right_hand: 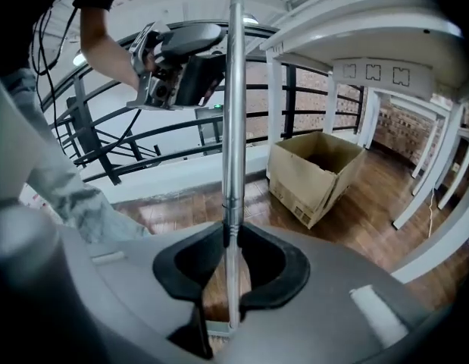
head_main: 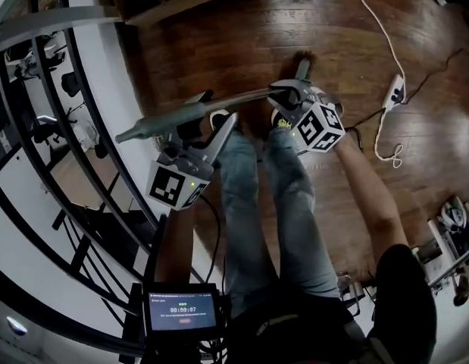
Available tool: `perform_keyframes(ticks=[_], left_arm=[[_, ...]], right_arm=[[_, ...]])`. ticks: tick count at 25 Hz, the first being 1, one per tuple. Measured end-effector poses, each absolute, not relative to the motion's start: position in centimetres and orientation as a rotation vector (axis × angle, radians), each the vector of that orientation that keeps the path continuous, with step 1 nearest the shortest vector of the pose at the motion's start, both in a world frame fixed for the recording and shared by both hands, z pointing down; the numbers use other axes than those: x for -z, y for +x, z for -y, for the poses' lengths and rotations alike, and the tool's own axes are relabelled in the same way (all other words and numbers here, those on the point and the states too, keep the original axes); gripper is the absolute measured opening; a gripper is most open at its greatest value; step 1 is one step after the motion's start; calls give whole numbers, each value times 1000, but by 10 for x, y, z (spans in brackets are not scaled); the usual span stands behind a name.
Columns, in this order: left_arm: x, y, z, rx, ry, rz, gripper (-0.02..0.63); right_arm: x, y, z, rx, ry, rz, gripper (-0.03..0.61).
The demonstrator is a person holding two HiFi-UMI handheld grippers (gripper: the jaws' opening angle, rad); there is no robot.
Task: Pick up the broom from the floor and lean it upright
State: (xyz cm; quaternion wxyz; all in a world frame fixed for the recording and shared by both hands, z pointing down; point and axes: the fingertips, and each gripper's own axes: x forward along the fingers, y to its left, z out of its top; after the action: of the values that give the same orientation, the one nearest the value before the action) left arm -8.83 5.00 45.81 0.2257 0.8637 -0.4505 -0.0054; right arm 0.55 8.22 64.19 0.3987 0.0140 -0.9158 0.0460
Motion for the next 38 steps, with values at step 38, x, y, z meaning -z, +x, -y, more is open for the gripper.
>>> perform_keyframes(ticks=[38], left_arm=[[-411,-2,126,-41,2689,894,100]], right_arm=[[-623,-14,57,-466,393,2358,81]])
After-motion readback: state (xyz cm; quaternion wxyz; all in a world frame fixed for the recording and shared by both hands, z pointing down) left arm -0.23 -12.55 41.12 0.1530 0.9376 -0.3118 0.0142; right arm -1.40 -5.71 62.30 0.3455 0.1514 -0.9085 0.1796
